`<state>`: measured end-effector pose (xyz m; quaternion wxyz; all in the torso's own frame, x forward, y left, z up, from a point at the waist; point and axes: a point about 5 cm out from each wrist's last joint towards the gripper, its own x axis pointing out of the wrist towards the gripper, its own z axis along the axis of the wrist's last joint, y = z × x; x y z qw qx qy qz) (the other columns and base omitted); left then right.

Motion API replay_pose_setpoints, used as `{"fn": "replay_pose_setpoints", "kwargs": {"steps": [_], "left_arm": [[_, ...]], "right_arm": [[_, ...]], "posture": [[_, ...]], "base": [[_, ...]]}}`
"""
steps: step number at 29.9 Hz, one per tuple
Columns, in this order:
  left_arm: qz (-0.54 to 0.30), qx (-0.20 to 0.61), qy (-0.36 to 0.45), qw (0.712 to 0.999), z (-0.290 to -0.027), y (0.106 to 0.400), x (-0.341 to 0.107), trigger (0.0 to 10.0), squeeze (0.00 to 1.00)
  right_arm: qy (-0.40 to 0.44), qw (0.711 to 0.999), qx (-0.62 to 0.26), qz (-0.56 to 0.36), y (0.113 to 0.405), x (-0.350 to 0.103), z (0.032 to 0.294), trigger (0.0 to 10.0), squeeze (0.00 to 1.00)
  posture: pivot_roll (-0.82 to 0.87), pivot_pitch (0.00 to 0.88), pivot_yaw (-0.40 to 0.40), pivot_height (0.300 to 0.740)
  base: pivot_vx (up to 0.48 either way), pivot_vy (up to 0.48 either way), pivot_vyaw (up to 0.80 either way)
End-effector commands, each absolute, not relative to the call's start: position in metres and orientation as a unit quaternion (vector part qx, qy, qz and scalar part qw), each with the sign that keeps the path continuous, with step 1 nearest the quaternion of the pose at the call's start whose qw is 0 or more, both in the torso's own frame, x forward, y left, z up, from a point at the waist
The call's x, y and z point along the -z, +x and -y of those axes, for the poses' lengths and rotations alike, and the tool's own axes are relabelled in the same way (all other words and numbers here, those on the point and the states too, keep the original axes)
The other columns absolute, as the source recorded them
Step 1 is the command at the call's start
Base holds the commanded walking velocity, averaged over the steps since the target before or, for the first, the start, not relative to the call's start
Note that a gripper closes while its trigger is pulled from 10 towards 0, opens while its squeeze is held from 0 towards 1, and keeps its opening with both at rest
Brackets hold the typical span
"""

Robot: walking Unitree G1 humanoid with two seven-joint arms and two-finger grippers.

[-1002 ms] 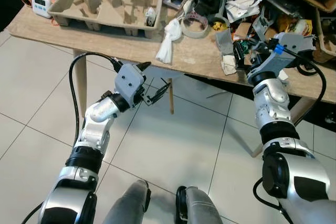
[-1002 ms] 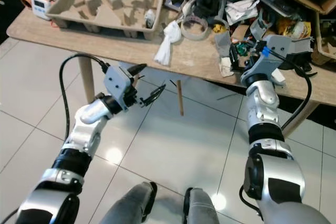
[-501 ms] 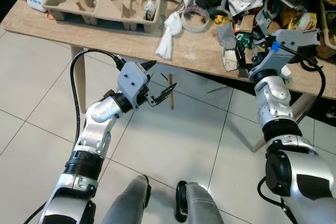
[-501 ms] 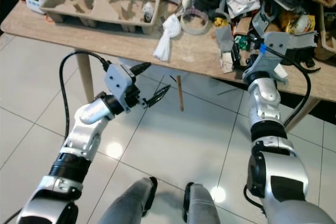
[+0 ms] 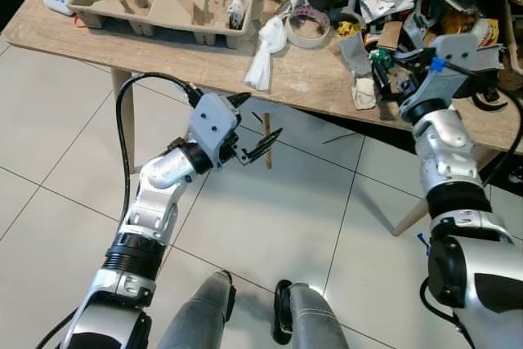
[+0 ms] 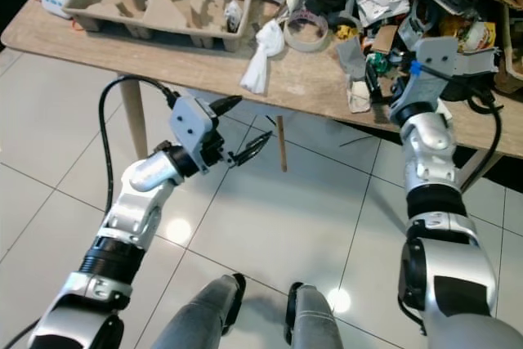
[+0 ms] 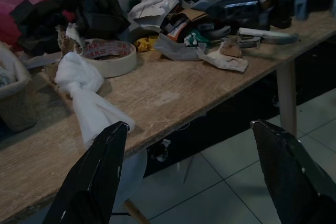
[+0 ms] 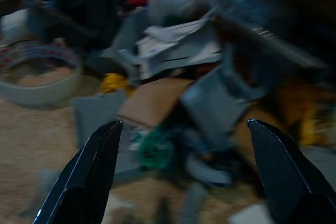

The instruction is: Picking trash to rubbish bin

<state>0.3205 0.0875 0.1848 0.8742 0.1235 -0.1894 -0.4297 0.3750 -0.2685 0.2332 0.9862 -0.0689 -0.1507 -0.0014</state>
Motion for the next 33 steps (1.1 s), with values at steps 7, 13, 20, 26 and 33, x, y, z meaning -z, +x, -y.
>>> {"fn": "replay_pose_setpoints", "kwargs": {"steps": [7, 13, 20, 26, 33], "left_arm": [[0.181, 0.441, 0.121, 0.870, -0.077, 0.321, -0.180, 10.0, 0.00], [0.185, 0.442, 0.121, 0.870, -0.076, 0.322, -0.181, 10.0, 0.00], [0.190, 0.441, 0.119, 0.869, -0.074, 0.323, -0.184, 10.0, 0.00], [0.197, 0.438, 0.117, 0.869, -0.072, 0.325, -0.186, 10.0, 0.00], [0.213, 0.421, 0.103, 0.876, -0.074, 0.326, -0.198, 10.0, 0.00]], "right_arm": [[-0.042, 0.987, 0.008, 0.152, 0.369, -0.235, 0.283, 10.0, 0.00], [-0.113, 0.987, 0.036, 0.107, 0.366, -0.226, 0.291, 10.0, 0.00], [-0.150, 0.984, 0.056, 0.081, 0.363, -0.220, 0.299, 10.0, 0.00], [-0.169, 0.981, 0.057, 0.082, 0.357, -0.216, 0.304, 10.0, 0.00], [-0.170, 0.979, 0.072, 0.087, 0.365, -0.219, 0.298, 10.0, 0.00]], "posture": [[0.16, 0.257, -0.079, 0.740], [0.16, 0.243, -0.083, 0.740], [0.16, 0.242, -0.083, 0.740], [0.16, 0.243, -0.085, 0.740], [0.17, 0.277, -0.094, 0.740]], "base": [[0.000, 0.000, 0.00], [0.000, 0.000, 0.00], [0.000, 0.000, 0.00], [0.000, 0.000, 0.00], [0.000, 0.000, 0.00]]}}
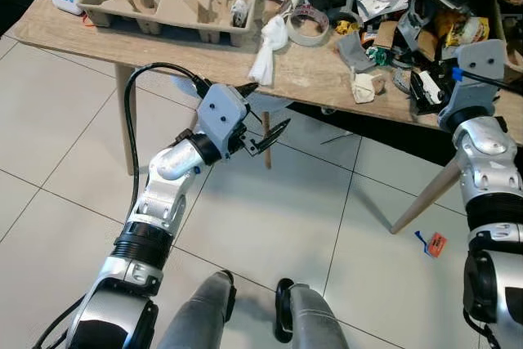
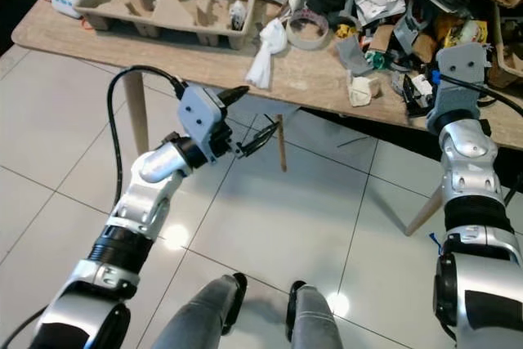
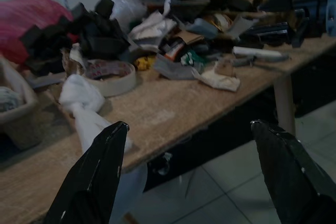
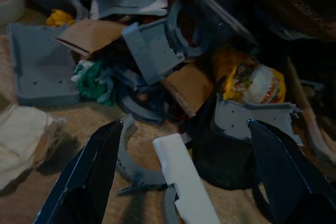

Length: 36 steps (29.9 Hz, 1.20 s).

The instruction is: Picking trash to rubbish bin

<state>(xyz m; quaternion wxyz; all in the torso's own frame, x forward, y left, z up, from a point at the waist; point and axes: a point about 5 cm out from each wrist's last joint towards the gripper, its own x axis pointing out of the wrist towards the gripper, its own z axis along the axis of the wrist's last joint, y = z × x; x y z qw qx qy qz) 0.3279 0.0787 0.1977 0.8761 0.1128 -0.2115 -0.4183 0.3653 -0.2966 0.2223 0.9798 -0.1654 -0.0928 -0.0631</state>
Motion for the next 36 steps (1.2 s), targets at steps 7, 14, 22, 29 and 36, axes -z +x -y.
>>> {"fn": "replay_pose_setpoints", "kwargs": {"steps": [7, 14, 22, 29, 36], "left_arm": [[0.227, 0.408, 0.096, 0.879, -0.079, 0.326, -0.209, 10.0, 0.00], [0.235, 0.407, 0.093, 0.877, -0.081, 0.322, -0.218, 10.0, 0.00], [0.238, 0.409, 0.095, 0.876, -0.085, 0.318, -0.225, 10.0, 0.00], [0.244, 0.408, 0.100, 0.874, -0.092, 0.316, -0.236, 10.0, 0.00], [0.249, 0.409, 0.106, 0.871, -0.095, 0.314, -0.245, 10.0, 0.00]], "right_arm": [[-0.174, 0.977, 0.070, 0.102, 0.376, -0.234, 0.289, 10.0, 0.00], [-0.186, 0.975, 0.046, 0.116, 0.386, -0.247, 0.274, 10.0, 0.00], [-0.189, 0.973, 0.044, 0.121, 0.392, -0.255, 0.269, 10.0, 0.00], [-0.202, 0.969, 0.068, 0.128, 0.395, -0.266, 0.268, 10.0, 0.00], [-0.212, 0.965, 0.086, 0.130, 0.397, -0.273, 0.270, 10.0, 0.00]], "posture": [[0.18, 0.313, -0.098, 0.740], [0.20, 0.359, -0.093, 0.740], [0.21, 0.385, -0.083, 0.740], [0.25, 0.406, -0.057, 0.740], [0.26, 0.413, -0.044, 0.740]], "base": [[0.000, 0.000, 0.00], [0.000, 0.000, 0.00], [0.000, 0.000, 0.00], [0.000, 0.000, 0.00], [0.000, 0.000, 0.00]]}}
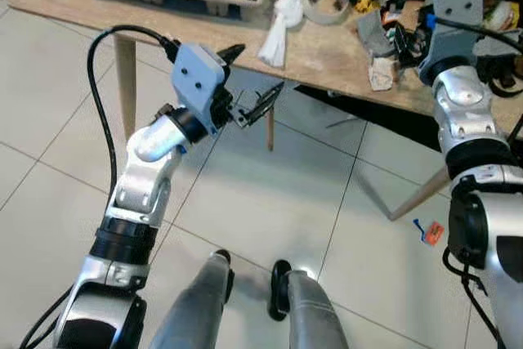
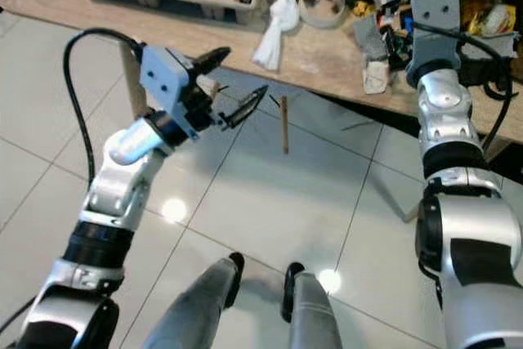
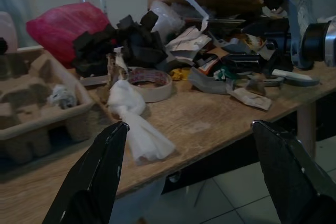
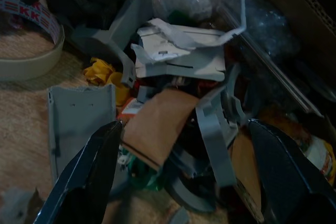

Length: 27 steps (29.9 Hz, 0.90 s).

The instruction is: Picking trash to rubbish bin

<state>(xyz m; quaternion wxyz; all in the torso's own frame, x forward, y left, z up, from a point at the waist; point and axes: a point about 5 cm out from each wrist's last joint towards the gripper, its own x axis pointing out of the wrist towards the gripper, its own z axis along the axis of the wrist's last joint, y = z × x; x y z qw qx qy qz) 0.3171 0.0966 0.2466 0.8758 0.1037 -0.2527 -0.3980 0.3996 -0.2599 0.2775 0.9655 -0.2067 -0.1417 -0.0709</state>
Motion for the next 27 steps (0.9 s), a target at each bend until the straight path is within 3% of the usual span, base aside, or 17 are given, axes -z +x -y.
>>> {"fn": "replay_pose_setpoints", "kwargs": {"steps": [1, 14, 15, 17, 18, 27], "left_arm": [[0.250, 0.411, 0.108, 0.870, -0.096, 0.313, -0.247, 10.0, 0.00], [0.248, 0.434, 0.128, 0.856, -0.099, 0.307, -0.261, 10.0, 0.00], [0.248, 0.436, 0.128, 0.856, -0.099, 0.307, -0.262, 10.0, 0.00], [0.248, 0.437, 0.127, 0.855, -0.098, 0.307, -0.262, 10.0, 0.00], [0.247, 0.439, 0.127, 0.854, -0.097, 0.306, -0.263, 10.0, 0.00], [0.240, 0.448, 0.123, 0.852, -0.095, 0.304, -0.263, 10.0, 0.00]], "right_arm": [[-0.212, 0.964, 0.092, 0.131, 0.396, -0.273, 0.272, 10.0, 0.00], [-0.216, 0.956, 0.140, 0.142, 0.391, -0.275, 0.287, 10.0, 0.00], [-0.217, 0.955, 0.141, 0.144, 0.391, -0.275, 0.287, 3.5, 0.00], [-0.220, 0.954, 0.142, 0.145, 0.390, -0.275, 0.287, 3.5, 0.00], [-0.222, 0.953, 0.145, 0.149, 0.390, -0.277, 0.288, 0.0, 0.00], [-0.221, 0.945, 0.166, 0.176, 0.385, -0.288, 0.297, 0.0, 0.00]], "posture": [[0.28, 0.416, -0.030, 0.740], [0.32, 0.411, 0.038, 0.740], [0.32, 0.414, 0.043, 0.740], [0.32, 0.415, 0.045, 0.740], [0.32, 0.414, 0.047, 0.740], [0.32, 0.415, 0.059, 0.740]], "base": [[0.000, 0.000, 0.00], [0.000, 0.000, 0.00], [0.000, 0.000, 0.00], [0.000, 0.000, 0.00], [0.000, 0.000, 0.00], [0.000, 0.000, 0.00]]}}
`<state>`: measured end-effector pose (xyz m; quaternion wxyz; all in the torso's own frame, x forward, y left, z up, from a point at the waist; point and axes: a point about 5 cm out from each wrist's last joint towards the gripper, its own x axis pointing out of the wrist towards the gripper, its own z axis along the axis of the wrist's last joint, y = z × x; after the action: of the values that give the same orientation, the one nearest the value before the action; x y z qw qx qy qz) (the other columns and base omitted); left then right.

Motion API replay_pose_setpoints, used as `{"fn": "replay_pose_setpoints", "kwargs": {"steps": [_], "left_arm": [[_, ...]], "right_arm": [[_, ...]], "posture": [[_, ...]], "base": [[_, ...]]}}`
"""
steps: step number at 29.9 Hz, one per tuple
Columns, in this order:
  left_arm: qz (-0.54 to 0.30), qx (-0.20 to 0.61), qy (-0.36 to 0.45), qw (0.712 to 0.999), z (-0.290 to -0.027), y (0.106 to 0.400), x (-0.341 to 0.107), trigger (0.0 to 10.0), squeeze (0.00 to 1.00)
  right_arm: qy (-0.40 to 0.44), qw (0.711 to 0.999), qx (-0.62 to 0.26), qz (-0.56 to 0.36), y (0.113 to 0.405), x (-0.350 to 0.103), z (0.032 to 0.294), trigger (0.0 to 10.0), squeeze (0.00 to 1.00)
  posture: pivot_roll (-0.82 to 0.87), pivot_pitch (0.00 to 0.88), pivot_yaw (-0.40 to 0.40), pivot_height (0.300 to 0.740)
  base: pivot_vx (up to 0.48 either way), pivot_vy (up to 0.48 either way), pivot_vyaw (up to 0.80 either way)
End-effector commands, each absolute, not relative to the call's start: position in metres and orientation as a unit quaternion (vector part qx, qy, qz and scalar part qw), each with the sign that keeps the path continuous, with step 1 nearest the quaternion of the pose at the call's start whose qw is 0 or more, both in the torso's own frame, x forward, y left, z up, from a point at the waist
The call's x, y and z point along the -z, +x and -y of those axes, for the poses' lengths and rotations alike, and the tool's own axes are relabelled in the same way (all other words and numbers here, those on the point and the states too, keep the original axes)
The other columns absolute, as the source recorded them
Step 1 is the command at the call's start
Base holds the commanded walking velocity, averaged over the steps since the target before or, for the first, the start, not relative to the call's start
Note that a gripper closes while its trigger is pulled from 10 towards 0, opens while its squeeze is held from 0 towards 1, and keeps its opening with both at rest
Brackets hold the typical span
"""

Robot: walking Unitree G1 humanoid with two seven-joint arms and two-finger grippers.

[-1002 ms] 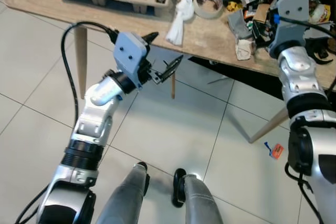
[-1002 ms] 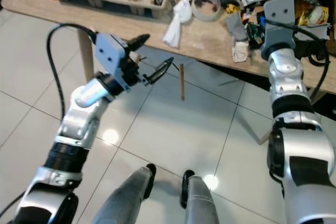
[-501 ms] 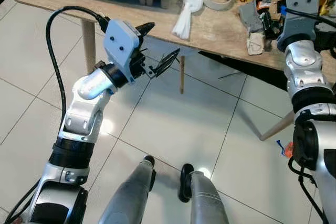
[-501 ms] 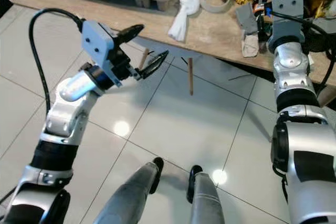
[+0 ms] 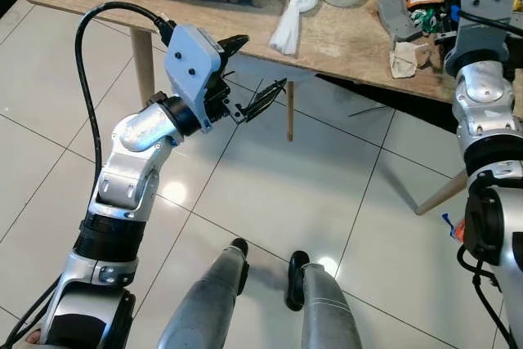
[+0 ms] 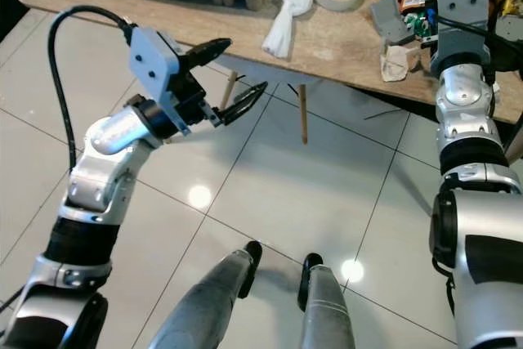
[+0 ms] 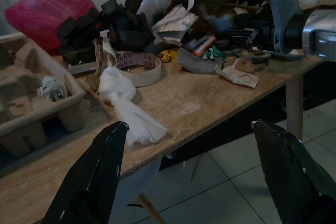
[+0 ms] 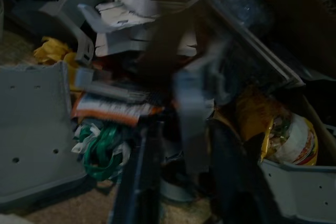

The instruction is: Picking trash to rubbish bin

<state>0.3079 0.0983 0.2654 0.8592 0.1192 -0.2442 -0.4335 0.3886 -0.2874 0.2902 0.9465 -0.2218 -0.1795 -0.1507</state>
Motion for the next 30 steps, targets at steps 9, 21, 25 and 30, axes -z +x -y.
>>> {"fn": "replay_pose_setpoints", "kwargs": {"steps": [9, 21, 25, 30], "left_arm": [[0.243, 0.451, 0.118, 0.851, -0.091, 0.306, -0.265, 10.0, 0.00], [0.248, 0.458, 0.109, 0.847, -0.083, 0.312, -0.265, 10.0, 0.00], [0.243, 0.476, 0.098, 0.840, -0.075, 0.312, -0.260, 10.0, 0.00], [0.245, 0.484, 0.096, 0.835, -0.069, 0.315, -0.259, 10.0, 0.00]], "right_arm": [[-0.213, 0.942, 0.174, 0.192, 0.380, -0.294, 0.306, 0.0, 0.00], [-0.169, 0.947, 0.118, 0.248, 0.373, -0.311, 0.306, 0.0, 0.00], [-0.166, 0.946, 0.087, 0.266, 0.365, -0.307, 0.306, 0.0, 0.00], [-0.156, 0.945, 0.071, 0.279, 0.357, -0.303, 0.307, 0.0, 0.00]], "posture": [[0.30, 0.382, 0.053, 0.740], [0.27, 0.329, 0.052, 0.740], [0.25, 0.298, 0.055, 0.740], [0.24, 0.263, 0.050, 0.740]], "base": [[0.000, 0.000, 0.00], [0.000, 0.000, 0.00], [0.000, 0.000, 0.00], [0.000, 0.000, 0.00]]}}
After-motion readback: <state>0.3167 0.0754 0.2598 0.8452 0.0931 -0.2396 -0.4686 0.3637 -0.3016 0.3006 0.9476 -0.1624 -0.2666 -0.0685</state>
